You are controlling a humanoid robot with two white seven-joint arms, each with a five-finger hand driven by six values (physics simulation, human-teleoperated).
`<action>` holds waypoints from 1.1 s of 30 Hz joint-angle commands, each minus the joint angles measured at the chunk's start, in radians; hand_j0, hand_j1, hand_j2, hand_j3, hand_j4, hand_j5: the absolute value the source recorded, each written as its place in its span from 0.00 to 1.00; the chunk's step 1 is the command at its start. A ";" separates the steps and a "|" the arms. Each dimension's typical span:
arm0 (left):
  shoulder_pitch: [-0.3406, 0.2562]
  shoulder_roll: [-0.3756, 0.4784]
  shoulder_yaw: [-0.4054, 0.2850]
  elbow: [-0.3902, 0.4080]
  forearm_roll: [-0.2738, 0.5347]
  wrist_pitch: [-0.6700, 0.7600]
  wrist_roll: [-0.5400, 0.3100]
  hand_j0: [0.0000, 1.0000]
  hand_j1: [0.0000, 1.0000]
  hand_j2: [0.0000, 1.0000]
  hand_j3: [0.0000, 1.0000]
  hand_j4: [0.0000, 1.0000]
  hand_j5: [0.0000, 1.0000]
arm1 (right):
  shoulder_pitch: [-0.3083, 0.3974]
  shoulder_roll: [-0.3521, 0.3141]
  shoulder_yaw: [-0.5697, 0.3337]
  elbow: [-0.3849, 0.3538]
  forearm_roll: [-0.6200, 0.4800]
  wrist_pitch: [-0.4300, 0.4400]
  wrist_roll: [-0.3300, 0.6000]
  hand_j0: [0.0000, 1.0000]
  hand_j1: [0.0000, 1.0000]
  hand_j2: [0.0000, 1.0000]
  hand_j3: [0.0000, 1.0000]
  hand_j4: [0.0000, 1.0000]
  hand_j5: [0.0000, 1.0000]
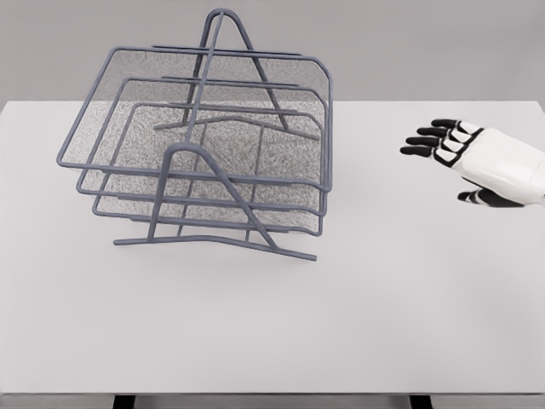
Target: Pull out the upper folder box with right arm
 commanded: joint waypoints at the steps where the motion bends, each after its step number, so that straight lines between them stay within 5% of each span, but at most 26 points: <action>1: 0.000 0.000 0.000 0.000 0.000 0.000 0.000 1.00 1.00 1.00 1.00 1.00 1.00 | -0.009 0.055 -0.003 0.008 -0.009 0.001 0.087 1.00 1.00 1.00 1.00 1.00 1.00; 3: 0.000 0.000 0.000 0.000 0.000 0.000 0.000 1.00 1.00 1.00 1.00 1.00 1.00 | -0.092 0.169 -0.003 0.038 -0.016 0.001 0.328 1.00 1.00 1.00 1.00 1.00 1.00; 5: 0.002 0.000 0.000 0.000 0.000 0.000 0.000 1.00 1.00 1.00 1.00 1.00 1.00 | -0.181 0.239 0.020 0.067 -0.045 0.001 0.328 1.00 1.00 1.00 1.00 1.00 1.00; 10: 0.000 0.000 0.000 0.000 0.000 0.000 0.000 1.00 1.00 1.00 1.00 1.00 1.00 | -0.391 0.284 0.244 0.161 -0.115 0.001 0.328 1.00 1.00 1.00 1.00 1.00 1.00; 16: 0.000 0.000 0.000 0.000 0.000 0.000 0.000 1.00 1.00 1.00 1.00 1.00 1.00 | -0.523 0.285 0.388 0.176 -0.135 0.001 0.328 1.00 1.00 1.00 1.00 1.00 1.00; 33: 0.000 0.000 0.000 0.000 0.000 0.000 0.000 1.00 1.00 1.00 1.00 1.00 1.00 | -0.538 0.275 0.479 0.235 -0.135 0.001 0.328 1.00 1.00 1.00 1.00 1.00 1.00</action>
